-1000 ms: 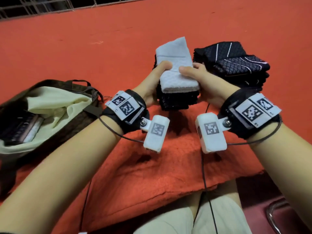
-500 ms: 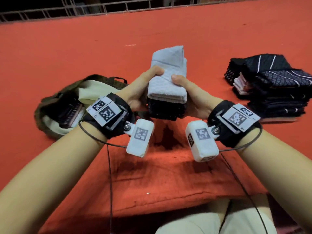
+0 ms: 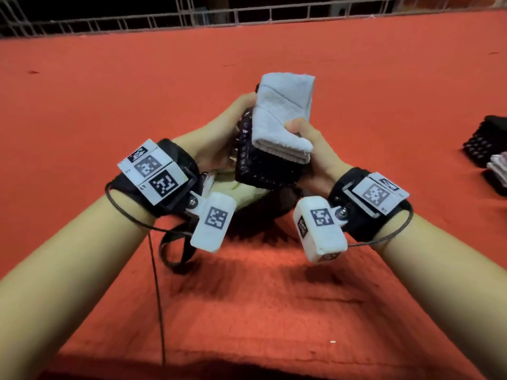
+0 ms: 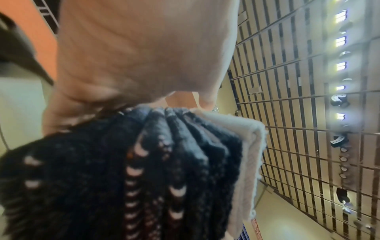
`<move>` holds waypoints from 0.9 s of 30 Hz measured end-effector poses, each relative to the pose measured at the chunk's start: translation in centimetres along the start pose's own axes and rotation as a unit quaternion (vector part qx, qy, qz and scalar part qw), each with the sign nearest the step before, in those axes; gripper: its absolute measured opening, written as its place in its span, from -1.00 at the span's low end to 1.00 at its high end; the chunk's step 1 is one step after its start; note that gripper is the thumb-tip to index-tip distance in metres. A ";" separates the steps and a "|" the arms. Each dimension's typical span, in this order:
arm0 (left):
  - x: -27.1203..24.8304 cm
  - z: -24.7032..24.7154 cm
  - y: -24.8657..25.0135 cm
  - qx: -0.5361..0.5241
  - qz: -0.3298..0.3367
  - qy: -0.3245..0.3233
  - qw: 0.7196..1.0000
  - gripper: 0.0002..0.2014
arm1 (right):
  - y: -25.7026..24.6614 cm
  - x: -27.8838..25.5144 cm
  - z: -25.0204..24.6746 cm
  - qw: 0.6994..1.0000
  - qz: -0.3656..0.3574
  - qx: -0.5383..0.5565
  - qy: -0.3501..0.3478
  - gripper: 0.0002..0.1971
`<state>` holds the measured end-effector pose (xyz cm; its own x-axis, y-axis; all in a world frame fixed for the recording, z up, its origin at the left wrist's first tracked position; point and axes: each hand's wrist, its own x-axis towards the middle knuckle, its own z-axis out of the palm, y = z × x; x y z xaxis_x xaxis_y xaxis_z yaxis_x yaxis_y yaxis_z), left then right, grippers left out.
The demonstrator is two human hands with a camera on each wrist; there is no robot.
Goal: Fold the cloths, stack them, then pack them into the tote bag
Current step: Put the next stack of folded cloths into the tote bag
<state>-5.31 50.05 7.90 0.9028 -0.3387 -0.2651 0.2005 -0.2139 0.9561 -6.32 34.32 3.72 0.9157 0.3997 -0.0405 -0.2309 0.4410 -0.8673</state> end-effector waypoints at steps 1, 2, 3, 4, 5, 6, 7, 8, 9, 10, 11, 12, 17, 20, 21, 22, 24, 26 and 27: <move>-0.1 -1.0 0.1 0.014 0.000 0.021 1.000 -0.46 | 0.0 0.6 0.2 1.000 0.004 0.011 0.007 -0.75; -0.3 -2.0 0.2 0.010 0.004 0.046 0.999 -0.49 | 0.1 1.3 0.4 1.000 0.007 0.018 0.013 -0.80; -0.3 -3.2 0.1 0.004 0.020 0.077 0.997 -0.55 | 0.2 1.9 0.7 0.999 0.010 0.029 0.012 -0.86; -0.5 -4.4 -0.1 0.025 0.047 0.114 0.992 -0.65 | 0.5 2.6 0.9 0.999 0.010 0.044 0.012 -0.89; -0.7 -5.7 -0.5 0.087 0.080 0.163 0.980 -0.76 | 0.9 3.2 1.0 0.998 0.010 0.064 0.011 -0.88; -0.8 -6.8 -0.9 0.170 0.116 0.211 0.956 -0.82 | 1.3 3.8 1.1 0.997 0.012 0.081 0.012 -0.87; -0.9 -7.9 -1.6 0.243 0.142 0.247 0.927 -0.80 | 1.9 4.4 1.2 0.996 0.019 0.093 0.007 -0.86; -1.0 -8.7 -2.4 0.293 0.139 0.258 0.910 -0.76 | 2.5 4.8 1.4 0.995 0.030 0.096 0.000 -0.85; -0.9 -9.3 -3.3 0.327 0.115 0.246 0.905 -0.73 | 3.1 5.1 1.6 0.995 0.045 0.090 -0.007 -0.84; -0.6 -9.9 -4.5 0.358 0.085 0.220 0.904 -0.70 | 3.9 5.3 1.9 0.995 0.062 0.077 -0.006 -0.85; -0.4 -10.1 -5.6 0.389 0.047 0.185 0.901 -0.66 | 4.7 5.6 2.0 0.995 0.083 0.052 0.004 -0.85; -0.1 -10.4 -6.7 0.417 0.012 0.151 0.896 -0.61 | 5.6 6.0 2.0 0.994 0.107 0.023 0.019 -0.80; 1.5 -11.3 -9.2 0.451 -0.007 0.174 0.875 -0.50 | 6.7 8.5 2.4 0.980 0.175 -0.072 0.064 -0.59; 1.8 -12.5 -8.9 0.433 0.026 0.204 0.878 -0.60 | 6.3 10.2 3.4 0.974 0.174 -0.118 0.082 -0.72; 1.8 -12.8 -8.8 0.412 0.031 0.211 0.886 -0.62 | 6.4 10.6 3.6 0.973 0.170 -0.131 0.086 -0.78; 1.7 -13.0 -8.8 0.390 0.035 0.218 0.894 -0.63 | 6.6 11.0 3.6 0.971 0.171 -0.142 0.086 -0.81; 1.6 -13.0 -9.0 0.361 0.038 0.226 0.904 -0.64 | 7.0 11.3 3.3 0.965 0.188 -0.164 0.084 -0.80; 1.6 -12.5 -9.0 0.348 0.040 0.225 0.909 -0.64 | 7.3 11.5 3.0 0.960 0.204 -0.173 0.080 -0.81; 1.6 -12.2 -8.8 0.341 0.045 0.229 0.911 -0.64 | 7.3 11.4 3.0 0.957 0.210 -0.184 0.079 -0.82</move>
<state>-1.04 62.56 0.58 0.9992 0.0008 0.0405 -0.0249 -0.7762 0.6300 1.47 44.49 -1.57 0.8130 0.3396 -0.4729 -0.4845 -0.0557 -0.8730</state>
